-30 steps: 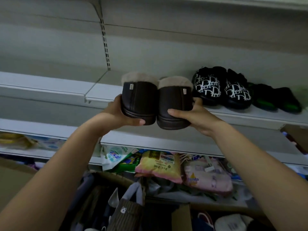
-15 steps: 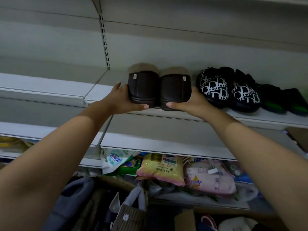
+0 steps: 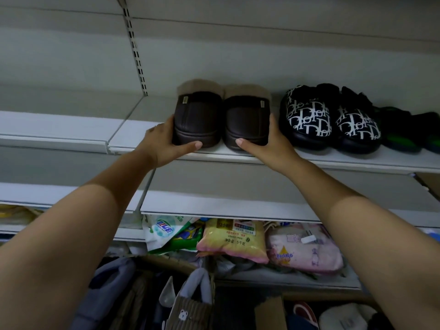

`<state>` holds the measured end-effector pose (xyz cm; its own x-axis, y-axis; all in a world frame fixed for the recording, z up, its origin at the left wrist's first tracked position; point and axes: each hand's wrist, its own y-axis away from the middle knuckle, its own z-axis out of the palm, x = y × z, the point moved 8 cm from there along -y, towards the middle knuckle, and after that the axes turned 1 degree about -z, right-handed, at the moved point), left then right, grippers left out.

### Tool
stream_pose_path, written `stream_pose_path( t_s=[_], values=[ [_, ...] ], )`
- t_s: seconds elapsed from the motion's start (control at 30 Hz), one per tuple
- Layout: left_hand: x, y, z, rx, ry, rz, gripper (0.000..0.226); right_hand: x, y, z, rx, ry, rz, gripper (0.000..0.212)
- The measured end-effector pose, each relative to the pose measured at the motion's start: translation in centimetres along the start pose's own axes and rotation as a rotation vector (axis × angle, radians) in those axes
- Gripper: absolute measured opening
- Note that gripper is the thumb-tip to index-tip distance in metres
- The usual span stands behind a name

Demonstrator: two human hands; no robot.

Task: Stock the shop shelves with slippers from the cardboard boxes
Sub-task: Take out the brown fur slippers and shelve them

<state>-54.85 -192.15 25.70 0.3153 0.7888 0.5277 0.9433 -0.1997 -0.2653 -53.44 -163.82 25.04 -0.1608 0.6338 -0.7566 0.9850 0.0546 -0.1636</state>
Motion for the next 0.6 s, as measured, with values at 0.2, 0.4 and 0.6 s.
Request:
stream_pose_path(
  t_s=[0.2, 0.4, 0.6],
  values=[
    [-2.0, -1.7, 0.8, -0.136, 0.084, -0.101, 0.109, 0.1, -0.9, -0.2, -0.011, 0.026, 0.002, 0.114],
    [-3.1, -2.7, 1.4, -0.225, 0.196, -0.106, 0.111, -0.4, -0.2, -0.4, -0.049, 0.126, 0.088, 0.132],
    [-1.2, -0.7, 0.7, -0.140, 0.161, -0.146, 0.106, -1.9, 0.8, -1.4, -0.072, 0.239, 0.094, 0.130]
  ],
)
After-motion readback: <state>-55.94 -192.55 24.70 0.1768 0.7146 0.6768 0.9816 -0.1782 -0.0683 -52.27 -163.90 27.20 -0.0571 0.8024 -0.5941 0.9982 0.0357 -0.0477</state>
